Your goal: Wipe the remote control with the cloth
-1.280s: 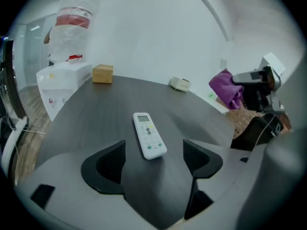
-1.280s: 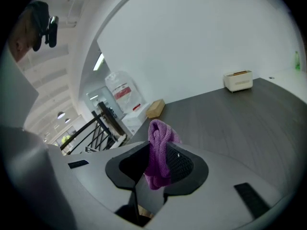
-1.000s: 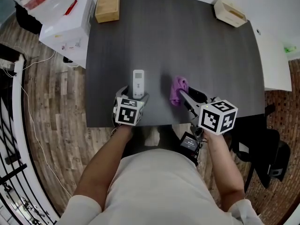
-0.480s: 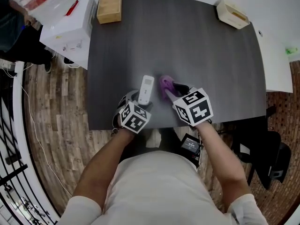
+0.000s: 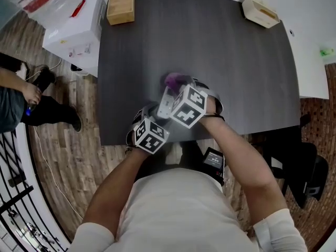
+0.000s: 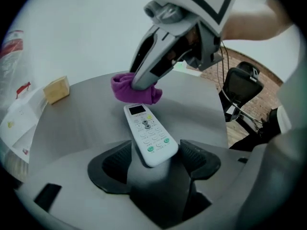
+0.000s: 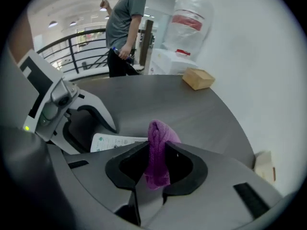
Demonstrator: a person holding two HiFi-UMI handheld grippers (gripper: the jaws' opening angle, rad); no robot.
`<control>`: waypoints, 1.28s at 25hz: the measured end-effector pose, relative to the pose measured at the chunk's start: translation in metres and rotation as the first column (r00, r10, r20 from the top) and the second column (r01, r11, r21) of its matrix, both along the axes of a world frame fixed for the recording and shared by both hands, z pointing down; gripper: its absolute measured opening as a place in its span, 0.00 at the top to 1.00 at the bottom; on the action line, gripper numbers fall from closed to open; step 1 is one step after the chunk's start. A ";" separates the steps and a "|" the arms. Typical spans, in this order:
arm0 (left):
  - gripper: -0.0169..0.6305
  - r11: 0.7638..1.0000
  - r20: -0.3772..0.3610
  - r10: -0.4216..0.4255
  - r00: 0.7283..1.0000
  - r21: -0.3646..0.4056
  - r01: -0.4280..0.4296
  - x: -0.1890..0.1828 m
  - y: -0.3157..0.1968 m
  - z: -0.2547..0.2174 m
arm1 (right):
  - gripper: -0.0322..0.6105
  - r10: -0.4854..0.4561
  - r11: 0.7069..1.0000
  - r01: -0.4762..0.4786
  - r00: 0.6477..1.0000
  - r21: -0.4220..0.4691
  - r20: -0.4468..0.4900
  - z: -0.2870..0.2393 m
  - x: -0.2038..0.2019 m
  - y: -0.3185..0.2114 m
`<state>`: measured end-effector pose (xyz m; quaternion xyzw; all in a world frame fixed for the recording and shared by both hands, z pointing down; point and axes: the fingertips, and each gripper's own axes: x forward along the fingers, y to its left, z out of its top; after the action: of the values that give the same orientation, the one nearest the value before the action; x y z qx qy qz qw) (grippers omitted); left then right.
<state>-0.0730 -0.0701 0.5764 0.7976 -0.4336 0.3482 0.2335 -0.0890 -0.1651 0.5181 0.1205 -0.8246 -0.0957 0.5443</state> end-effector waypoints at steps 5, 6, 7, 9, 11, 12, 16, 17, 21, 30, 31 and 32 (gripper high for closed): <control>0.49 1.000 -0.005 0.016 1.000 0.008 -0.016 0.001 0.003 0.001 | 0.80 -0.080 0.997 0.081 0.993 0.009 -0.082 0.020 -0.009 0.009; 0.49 1.000 -0.002 0.021 1.000 0.008 -0.021 0.001 0.003 0.001 | 0.80 -0.080 0.997 0.080 0.994 -0.008 -0.076 0.020 -0.012 0.014; 0.49 1.000 -0.003 0.026 1.000 0.012 -0.026 0.001 0.003 0.001 | 0.80 -0.083 0.996 0.082 0.994 -0.024 -0.071 0.020 -0.014 0.019; 0.49 0.999 -0.012 0.032 0.999 0.030 -0.031 0.002 0.003 0.001 | 0.80 -0.098 0.995 0.096 0.992 -0.037 -0.073 0.022 -0.014 0.028; 0.50 0.998 -0.020 0.038 0.999 0.047 -0.037 0.002 0.004 0.000 | 0.80 -0.103 0.994 0.100 0.992 -0.038 -0.078 0.025 -0.012 0.034; 0.51 0.998 -0.021 0.040 0.999 0.050 -0.039 0.002 0.004 0.000 | 0.80 -0.101 0.994 0.098 0.992 -0.038 -0.076 0.025 -0.012 0.036; 0.51 0.998 -0.019 0.039 0.999 0.048 -0.038 0.002 0.004 0.000 | 0.80 -0.126 0.989 0.121 0.991 -0.084 -0.051 0.020 -0.014 0.058; 0.51 0.998 -0.014 0.038 0.999 0.048 -0.037 0.002 0.005 0.001 | 0.80 -0.140 0.986 0.134 0.989 -0.103 -0.048 0.020 -0.013 0.067; 0.51 0.998 -0.005 0.040 0.999 0.049 -0.039 0.001 0.007 0.003 | 0.80 -0.159 0.976 0.149 0.986 -0.156 -0.053 0.019 -0.008 0.092; 0.51 0.999 -0.018 0.029 0.999 0.042 -0.028 0.001 0.003 0.001 | 0.80 -0.016 0.939 0.027 0.999 -0.344 0.035 0.010 -0.001 0.099; 0.51 0.999 -0.019 0.027 0.999 0.041 -0.026 0.001 0.003 0.001 | 0.80 -0.002 0.934 0.017 0.999 -0.357 0.042 0.009 0.000 0.100; 0.51 0.999 -0.019 0.024 1.000 0.040 -0.023 0.001 0.003 0.001 | 0.80 0.012 0.929 0.006 0.999 -0.371 0.046 0.008 0.001 0.102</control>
<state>-0.0722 -0.0667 0.5773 0.8106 -0.4286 0.3344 0.2177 -0.0875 -0.0631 0.5258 0.0192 -0.8404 0.0655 0.5376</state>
